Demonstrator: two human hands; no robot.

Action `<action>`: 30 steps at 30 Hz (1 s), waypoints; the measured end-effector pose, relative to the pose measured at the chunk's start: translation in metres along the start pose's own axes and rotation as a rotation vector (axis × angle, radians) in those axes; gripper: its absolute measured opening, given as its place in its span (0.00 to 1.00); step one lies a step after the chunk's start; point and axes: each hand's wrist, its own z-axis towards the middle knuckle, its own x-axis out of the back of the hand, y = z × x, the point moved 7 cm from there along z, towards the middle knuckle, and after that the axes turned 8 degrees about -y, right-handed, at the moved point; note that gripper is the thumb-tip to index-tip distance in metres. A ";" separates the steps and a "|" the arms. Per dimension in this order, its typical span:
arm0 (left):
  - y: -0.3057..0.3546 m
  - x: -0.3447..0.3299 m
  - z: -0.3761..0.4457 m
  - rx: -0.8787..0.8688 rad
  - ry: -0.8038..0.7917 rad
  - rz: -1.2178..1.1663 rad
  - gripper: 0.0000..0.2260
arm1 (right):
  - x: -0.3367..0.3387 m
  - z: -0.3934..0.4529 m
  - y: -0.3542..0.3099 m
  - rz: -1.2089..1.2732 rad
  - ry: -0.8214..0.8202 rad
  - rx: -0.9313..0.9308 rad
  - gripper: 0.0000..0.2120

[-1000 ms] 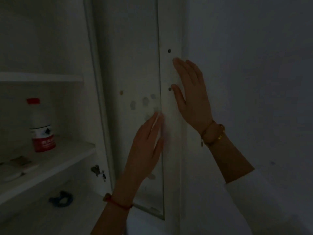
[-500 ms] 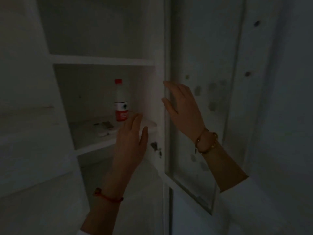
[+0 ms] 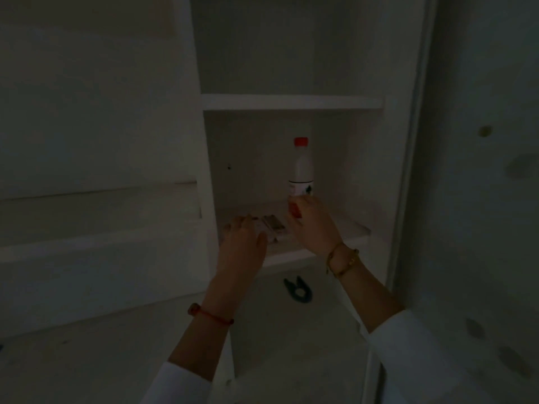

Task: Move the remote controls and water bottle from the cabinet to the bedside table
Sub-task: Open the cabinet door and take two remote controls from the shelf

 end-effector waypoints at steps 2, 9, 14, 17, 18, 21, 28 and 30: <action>-0.008 -0.009 0.014 0.034 -0.050 0.004 0.20 | -0.020 0.011 0.012 -0.009 -0.046 -0.024 0.09; -0.030 -0.043 0.053 0.173 -0.163 0.053 0.20 | -0.068 0.025 0.051 0.079 -0.205 -0.336 0.24; -0.035 -0.051 0.064 0.233 -0.227 0.005 0.22 | -0.076 0.027 0.055 0.041 -0.257 -0.403 0.25; -0.038 -0.055 0.069 0.262 -0.239 -0.082 0.22 | -0.076 0.028 0.056 0.115 -0.249 -0.423 0.26; -0.038 -0.055 0.070 0.262 -0.229 -0.101 0.21 | -0.075 0.028 0.054 0.151 -0.241 -0.426 0.26; -0.033 -0.049 0.066 0.276 -0.202 -0.145 0.20 | -0.071 0.028 0.054 0.229 -0.219 -0.442 0.26; -0.028 -0.040 0.055 0.344 -0.062 -0.403 0.08 | -0.063 0.023 0.060 0.448 -0.237 -0.496 0.20; -0.026 -0.038 0.048 0.350 -0.037 -0.454 0.07 | -0.057 0.018 0.058 0.516 -0.220 -0.501 0.13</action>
